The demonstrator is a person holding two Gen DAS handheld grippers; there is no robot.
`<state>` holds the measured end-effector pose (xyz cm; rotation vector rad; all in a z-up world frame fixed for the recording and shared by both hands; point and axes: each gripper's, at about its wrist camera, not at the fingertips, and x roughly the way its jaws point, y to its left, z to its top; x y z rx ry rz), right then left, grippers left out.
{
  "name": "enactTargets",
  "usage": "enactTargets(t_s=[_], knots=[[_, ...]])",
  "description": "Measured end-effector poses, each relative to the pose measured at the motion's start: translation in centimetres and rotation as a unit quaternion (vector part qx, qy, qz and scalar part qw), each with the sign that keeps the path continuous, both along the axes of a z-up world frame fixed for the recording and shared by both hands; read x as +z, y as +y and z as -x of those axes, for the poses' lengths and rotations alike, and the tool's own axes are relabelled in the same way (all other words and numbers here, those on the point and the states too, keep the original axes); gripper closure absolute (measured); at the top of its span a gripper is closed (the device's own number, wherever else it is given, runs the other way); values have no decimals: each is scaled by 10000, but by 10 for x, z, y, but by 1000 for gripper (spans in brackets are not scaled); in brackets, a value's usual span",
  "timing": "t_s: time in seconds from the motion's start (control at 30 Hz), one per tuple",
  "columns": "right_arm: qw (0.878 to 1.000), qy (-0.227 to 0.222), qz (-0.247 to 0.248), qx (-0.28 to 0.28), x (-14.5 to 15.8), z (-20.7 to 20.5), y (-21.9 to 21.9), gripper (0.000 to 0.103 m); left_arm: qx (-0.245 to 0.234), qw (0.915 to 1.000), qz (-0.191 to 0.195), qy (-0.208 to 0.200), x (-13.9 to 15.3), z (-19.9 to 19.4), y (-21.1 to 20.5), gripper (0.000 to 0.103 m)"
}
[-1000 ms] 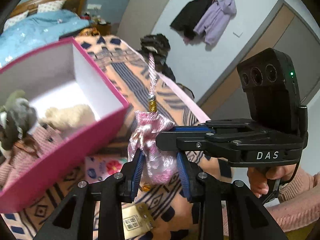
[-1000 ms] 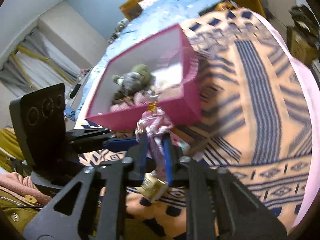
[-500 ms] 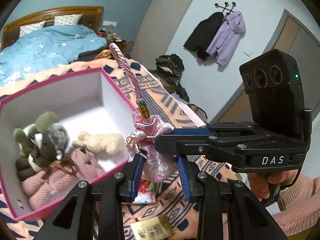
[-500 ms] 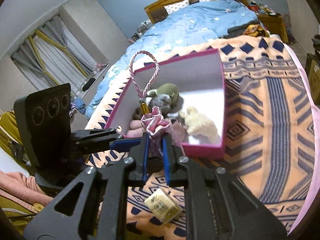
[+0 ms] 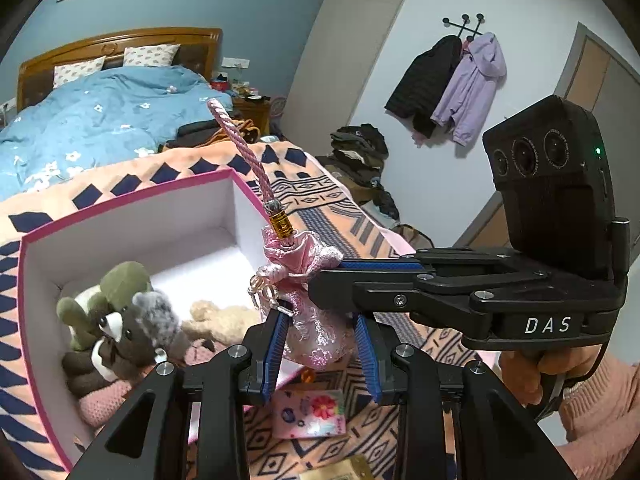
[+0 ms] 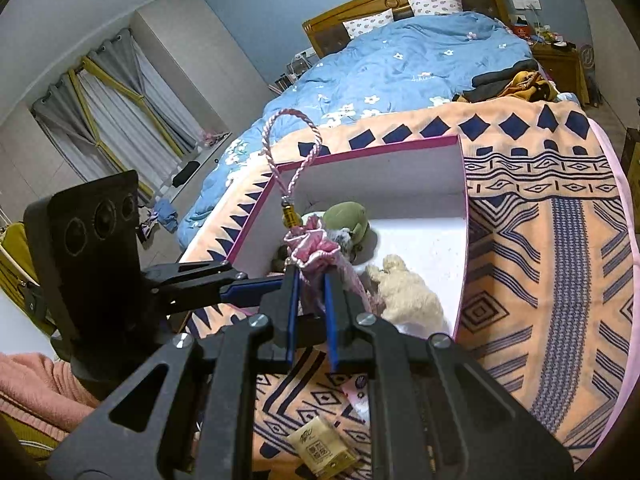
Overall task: Organize objects
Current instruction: 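Lower the pink pouch into the box and open the right gripper, then move the right gripper back to the pink flower tissue pack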
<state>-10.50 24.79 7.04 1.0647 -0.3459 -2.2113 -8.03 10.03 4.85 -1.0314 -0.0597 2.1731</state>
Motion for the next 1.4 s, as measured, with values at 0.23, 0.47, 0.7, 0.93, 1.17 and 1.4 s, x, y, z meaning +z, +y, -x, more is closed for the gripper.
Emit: enactTargets(t_s=[0.23,0.47,0.7,0.93,1.17,1.4], knots=[[9998,-173,44,-47,-12,26,-1,89,97,9998,138,-99,-9,22,2,70],[9994,-302,-138,-115,-25,47,-4,89,195,9991,307,-226,-23,41,6,70],[9985,-371,-329,-214,-36,63,-4,89,304,9980,412,-361,-36,58,11,70],[9955,-545,-613,-466,-52,81,-2,88,405,9958,534,-631,-56,74,16,70],[9925,-517,-834,-727,-54,86,3,87,579,9931,672,-761,-71,79,13,69],[9937,-423,-817,-635,-50,75,1,79,700,9932,691,-621,-69,68,6,59]])
